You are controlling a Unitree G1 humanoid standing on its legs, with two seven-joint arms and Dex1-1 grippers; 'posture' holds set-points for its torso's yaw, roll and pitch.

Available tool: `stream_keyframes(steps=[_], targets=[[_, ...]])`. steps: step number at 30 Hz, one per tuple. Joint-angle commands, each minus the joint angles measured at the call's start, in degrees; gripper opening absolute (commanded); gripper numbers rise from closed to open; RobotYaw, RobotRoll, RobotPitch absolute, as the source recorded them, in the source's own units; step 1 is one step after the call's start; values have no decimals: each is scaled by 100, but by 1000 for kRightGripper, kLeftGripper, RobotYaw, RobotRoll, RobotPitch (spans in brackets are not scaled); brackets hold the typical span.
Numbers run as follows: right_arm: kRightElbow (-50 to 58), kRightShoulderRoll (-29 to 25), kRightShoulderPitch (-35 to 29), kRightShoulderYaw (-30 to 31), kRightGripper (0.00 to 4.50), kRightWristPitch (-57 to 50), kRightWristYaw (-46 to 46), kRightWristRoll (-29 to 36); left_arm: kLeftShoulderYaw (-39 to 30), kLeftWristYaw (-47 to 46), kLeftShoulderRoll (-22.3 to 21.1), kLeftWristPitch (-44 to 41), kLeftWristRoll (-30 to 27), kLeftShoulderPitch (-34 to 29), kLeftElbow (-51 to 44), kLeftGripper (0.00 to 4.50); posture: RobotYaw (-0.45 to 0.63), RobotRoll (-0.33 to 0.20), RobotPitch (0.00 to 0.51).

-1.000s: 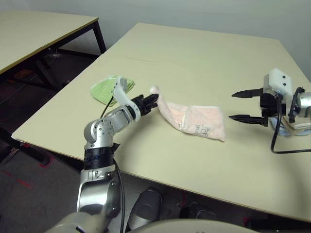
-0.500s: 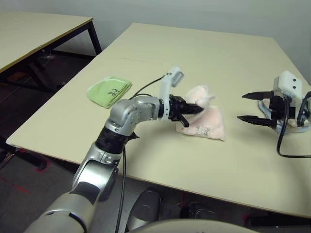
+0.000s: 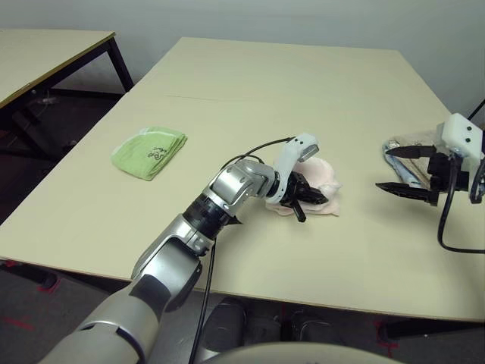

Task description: Fold the towel and set it aside.

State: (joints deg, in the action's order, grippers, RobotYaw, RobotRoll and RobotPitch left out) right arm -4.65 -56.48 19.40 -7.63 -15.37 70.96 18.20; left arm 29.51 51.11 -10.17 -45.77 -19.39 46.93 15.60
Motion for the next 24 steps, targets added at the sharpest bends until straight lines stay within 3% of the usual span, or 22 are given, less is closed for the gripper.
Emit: stream_keyframes(steps=[1, 8, 11, 17, 24], targets=[[154, 28, -25, 19, 4500, -88, -19, 76, -108, -19, 51, -52, 90, -77, -107, 2029, 126, 0, 54], [-35, 142, 301, 192, 4500, -133, 24, 7, -777, -103, -272, -707, -239, -89, -997, 4459, 160, 0, 55], [-78, 271, 528, 236, 4500, -244, 11, 106, -1164, -108, -535, -1058, -466, -75, -1429, 4459, 165, 0, 56], [438, 871, 618, 588, 4500, -407, -73, 227, -1534, -239, -1314, -404, -108, -117, -1848, 4459, 179, 0, 56], [662, 1246, 724, 783, 4500, -833, -296, 300, -1711, -383, -1561, -78, 4, -235, -1948, 4459, 207, 0, 58]])
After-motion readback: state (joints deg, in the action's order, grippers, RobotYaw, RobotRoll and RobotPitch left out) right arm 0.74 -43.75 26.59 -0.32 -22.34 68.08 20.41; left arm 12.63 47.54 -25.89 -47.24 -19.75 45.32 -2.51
